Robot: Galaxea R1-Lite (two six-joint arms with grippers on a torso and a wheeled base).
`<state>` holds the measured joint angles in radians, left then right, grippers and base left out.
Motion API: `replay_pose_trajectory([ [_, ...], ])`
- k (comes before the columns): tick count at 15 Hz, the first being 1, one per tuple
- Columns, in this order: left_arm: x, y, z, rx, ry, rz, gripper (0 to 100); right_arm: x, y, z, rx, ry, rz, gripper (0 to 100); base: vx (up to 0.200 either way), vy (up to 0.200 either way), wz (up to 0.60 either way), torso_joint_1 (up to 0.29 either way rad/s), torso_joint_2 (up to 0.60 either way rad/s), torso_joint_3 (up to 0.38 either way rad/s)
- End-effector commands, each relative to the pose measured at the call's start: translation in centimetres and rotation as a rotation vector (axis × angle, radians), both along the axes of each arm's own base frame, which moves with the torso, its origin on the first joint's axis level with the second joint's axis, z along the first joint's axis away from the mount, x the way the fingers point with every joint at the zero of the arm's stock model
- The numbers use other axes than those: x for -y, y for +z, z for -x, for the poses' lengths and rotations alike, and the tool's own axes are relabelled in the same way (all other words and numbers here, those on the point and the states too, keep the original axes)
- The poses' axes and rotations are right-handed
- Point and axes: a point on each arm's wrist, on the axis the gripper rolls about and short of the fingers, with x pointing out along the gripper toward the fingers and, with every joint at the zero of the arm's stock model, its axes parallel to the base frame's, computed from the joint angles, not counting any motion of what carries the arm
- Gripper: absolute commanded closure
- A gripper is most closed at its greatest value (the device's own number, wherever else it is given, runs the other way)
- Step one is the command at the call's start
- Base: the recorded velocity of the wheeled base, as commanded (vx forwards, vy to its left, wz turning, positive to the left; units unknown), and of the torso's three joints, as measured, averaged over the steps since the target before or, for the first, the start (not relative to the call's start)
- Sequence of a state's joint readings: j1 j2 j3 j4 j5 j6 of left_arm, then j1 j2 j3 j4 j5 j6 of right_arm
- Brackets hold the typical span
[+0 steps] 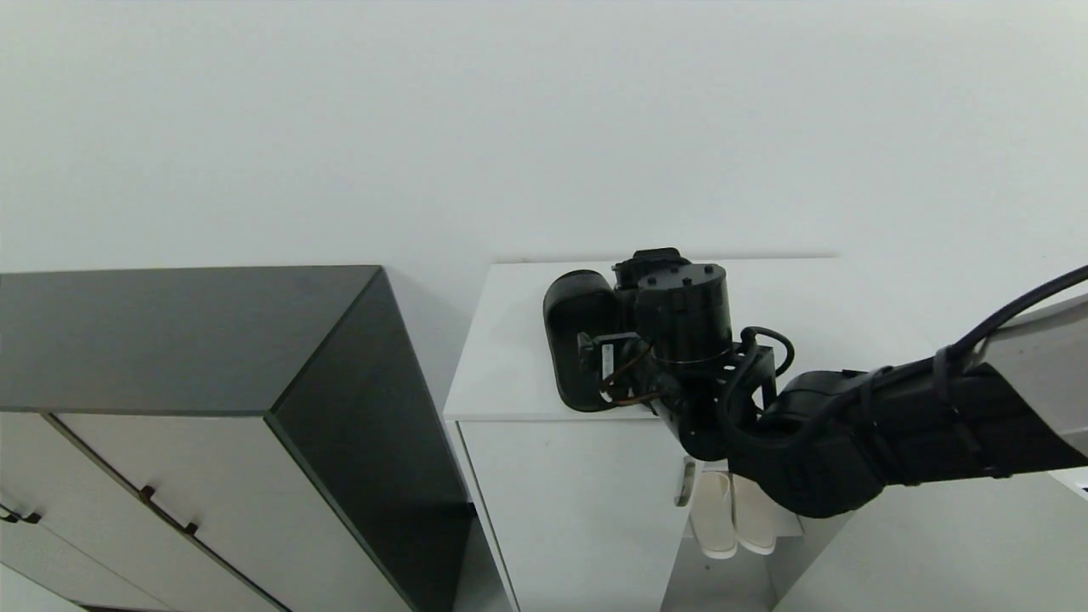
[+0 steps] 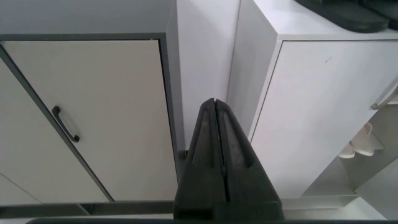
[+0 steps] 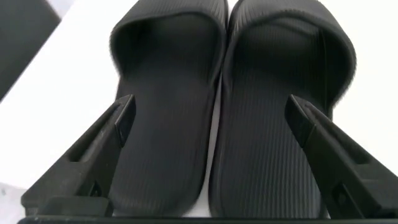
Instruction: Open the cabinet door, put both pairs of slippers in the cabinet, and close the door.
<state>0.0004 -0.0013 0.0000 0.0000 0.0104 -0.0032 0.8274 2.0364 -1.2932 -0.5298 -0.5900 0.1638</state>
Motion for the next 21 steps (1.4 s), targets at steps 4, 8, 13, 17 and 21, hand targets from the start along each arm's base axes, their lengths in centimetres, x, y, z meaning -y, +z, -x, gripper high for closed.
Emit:
replay_pose_trajectory([
  [4, 0.0, 0.0, 0.0, -0.001, 0.001, 0.0, 100, -1.0, -1.4, -2.8, 0.006, -0.03, 0.015, 0, 0.0, 0.0, 0.0, 0.0, 0.0, 0.0],
  [8, 0.0, 0.0, 0.0, -0.001, 0.001, 0.0, 100, -1.6, -1.9, -4.8, 0.021, -0.051, 0.005, 0, 0.0, 0.0, 0.0, 0.0, 0.0, 0.0],
  [13, 0.0, 0.0, 0.0, -0.001, 0.001, 0.0, 100, -2.1, -2.5, -6.0, 0.033, -0.059, 0.013, 100, 0.0, 0.0, 0.0, 0.0, 0.0, 0.0],
  [17, 0.0, 0.0, 0.0, -0.001, 0.001, 0.001, 100, -2.7, -2.5, -6.7, 0.052, -0.065, 0.004, 100, 0.0, 0.0, 0.0, 0.0, 0.0, 0.0],
  [21, 0.0, 0.0, 0.0, -0.001, 0.001, 0.001, 100, -1.4, 0.9, -5.2, 0.09, -0.061, -0.026, 100, 0.0, 0.0, 0.0, 0.0, 0.0, 0.0],
])
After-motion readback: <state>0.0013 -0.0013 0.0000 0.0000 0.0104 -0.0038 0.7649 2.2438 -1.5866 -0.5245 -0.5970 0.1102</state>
